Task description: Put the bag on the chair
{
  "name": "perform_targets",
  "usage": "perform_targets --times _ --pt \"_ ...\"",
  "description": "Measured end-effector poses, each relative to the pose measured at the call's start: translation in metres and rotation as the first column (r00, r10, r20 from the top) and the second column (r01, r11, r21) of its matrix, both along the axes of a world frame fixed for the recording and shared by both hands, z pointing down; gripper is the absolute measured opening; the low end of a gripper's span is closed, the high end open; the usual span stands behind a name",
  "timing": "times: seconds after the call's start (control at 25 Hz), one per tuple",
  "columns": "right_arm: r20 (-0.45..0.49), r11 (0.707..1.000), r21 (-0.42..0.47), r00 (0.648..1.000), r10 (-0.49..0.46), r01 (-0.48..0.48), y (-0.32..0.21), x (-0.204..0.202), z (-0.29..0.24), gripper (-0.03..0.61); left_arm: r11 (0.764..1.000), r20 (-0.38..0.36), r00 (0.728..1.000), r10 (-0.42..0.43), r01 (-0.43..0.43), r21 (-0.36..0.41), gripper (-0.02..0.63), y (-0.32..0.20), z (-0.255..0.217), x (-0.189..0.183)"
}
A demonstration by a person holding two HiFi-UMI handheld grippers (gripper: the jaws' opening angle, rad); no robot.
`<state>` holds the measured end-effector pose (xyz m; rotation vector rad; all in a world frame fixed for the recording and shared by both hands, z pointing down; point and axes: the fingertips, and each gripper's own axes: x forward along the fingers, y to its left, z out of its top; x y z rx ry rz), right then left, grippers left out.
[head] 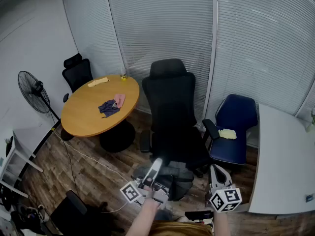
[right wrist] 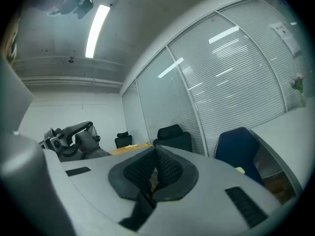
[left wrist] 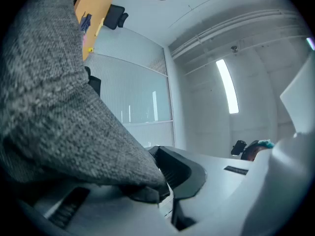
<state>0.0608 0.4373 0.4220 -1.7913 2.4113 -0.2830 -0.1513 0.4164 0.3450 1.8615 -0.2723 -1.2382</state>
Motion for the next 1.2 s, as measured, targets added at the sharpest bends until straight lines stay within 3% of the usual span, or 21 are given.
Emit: perform_targets --times 0.4,0.6,0.72,0.96,1.2 --pt "0.001 1.0 0.016 1.0 -0.006 0.006 0.006 0.009 -0.003 0.011 0.999 -0.004 1.0 -0.016 0.016 -0.045 0.023 -0.003 0.007 0.001" --pt "0.089 0.999 0.031 0.996 -0.022 0.019 -0.004 0.016 -0.005 0.011 0.999 -0.01 1.0 -0.01 0.009 -0.045 0.023 -0.017 0.003 0.005" --pt "0.073 1.0 0.012 0.997 -0.016 0.015 -0.015 0.022 0.002 0.011 0.999 0.001 1.0 0.004 -0.004 -0.048 0.023 -0.031 0.004 0.017" --pt "0.072 1.0 -0.021 0.997 0.014 -0.012 -0.05 0.045 0.02 0.011 0.996 -0.008 1.0 0.018 -0.019 -0.085 0.023 -0.08 0.022 0.036" --pt "0.063 0.998 -0.068 0.998 0.018 -0.014 -0.132 0.062 0.039 0.011 0.992 -0.054 0.998 0.018 -0.025 -0.125 0.023 -0.168 0.042 0.051"
